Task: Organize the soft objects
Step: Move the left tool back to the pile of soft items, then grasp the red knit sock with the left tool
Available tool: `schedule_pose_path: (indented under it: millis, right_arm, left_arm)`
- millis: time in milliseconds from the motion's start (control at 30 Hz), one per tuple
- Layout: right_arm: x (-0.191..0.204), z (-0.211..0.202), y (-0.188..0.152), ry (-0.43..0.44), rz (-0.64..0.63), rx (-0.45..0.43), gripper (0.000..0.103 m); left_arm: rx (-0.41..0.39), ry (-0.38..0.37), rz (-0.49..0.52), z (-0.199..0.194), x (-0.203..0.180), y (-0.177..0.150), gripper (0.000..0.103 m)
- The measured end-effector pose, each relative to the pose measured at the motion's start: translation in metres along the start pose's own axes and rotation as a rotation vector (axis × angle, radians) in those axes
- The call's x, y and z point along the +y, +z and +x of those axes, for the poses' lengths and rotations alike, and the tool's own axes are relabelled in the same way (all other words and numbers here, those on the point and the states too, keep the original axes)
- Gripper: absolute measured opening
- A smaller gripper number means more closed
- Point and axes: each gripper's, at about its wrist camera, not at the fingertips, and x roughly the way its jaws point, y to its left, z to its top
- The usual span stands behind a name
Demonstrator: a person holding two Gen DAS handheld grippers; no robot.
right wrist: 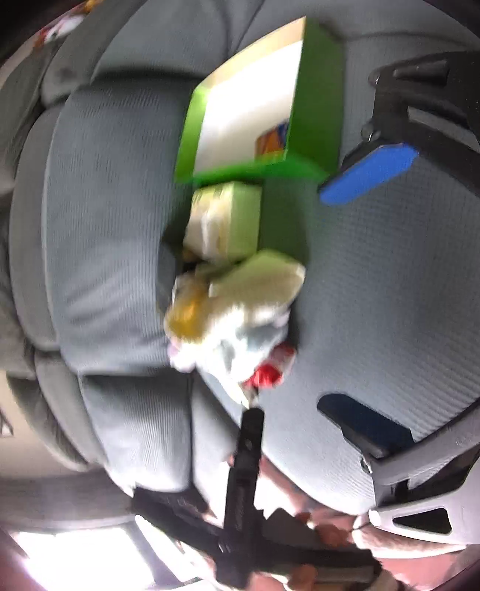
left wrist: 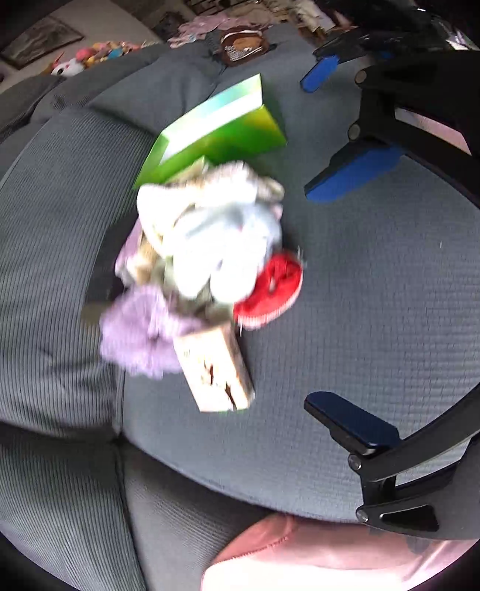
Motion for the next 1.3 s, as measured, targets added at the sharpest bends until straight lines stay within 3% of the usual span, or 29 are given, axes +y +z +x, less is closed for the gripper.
schedule_pose_path:
  millis: [67, 233, 400, 567, 800, 867, 1000, 1100, 1200, 1300]
  right_arm:
    - [0.02, 0.004, -0.003, 0.042, -0.078, -0.035, 0.103]
    - [0.06, 0.025, -0.009, 0.03, -0.207, -0.035, 0.103]
    - [0.064, 0.047, -0.006, 0.039, -0.134, 0.023, 0.103]
    - [0.078, 0.067, -0.002, -0.013, -0.174, 0.014, 0.103]
    - [0.075, 0.095, 0.009, 0.032, -0.112, 0.032, 0.102]
    - [0.074, 0.103, 0.011, 0.044, -0.103, 0.04, 0.095]
    - [0.07, 0.12, 0.015, 0.083, -0.07, 0.088, 0.085]
    - [0.063, 0.124, 0.019, 0.107, -0.035, 0.106, 0.079]
    - [0.064, 0.132, 0.02, 0.125, -0.05, 0.152, 0.061]
    - [0.067, 0.145, 0.021, 0.119, -0.077, 0.206, 0.052]
  left_arm:
    - [0.0, 0.006, 0.008, 0.003, 0.005, 0.0, 0.102]
    - [0.005, -0.033, 0.03, 0.018, 0.017, 0.0, 0.102]
    - [0.012, -0.06, 0.021, 0.031, 0.025, 0.004, 0.102]
    - [-0.005, -0.101, 0.006, 0.043, 0.029, 0.013, 0.101]
    - [-0.03, -0.171, 0.029, 0.053, 0.032, 0.021, 0.097]
    - [-0.029, -0.183, 0.037, 0.056, 0.032, 0.024, 0.091]
    - [-0.017, -0.22, 0.053, 0.068, 0.031, 0.032, 0.09]
    - [-0.002, -0.253, 0.05, 0.073, 0.031, 0.037, 0.077]
    - [0.019, -0.278, 0.063, 0.074, 0.028, 0.037, 0.07]
    - [0.046, -0.294, 0.06, 0.077, 0.027, 0.037, 0.066]
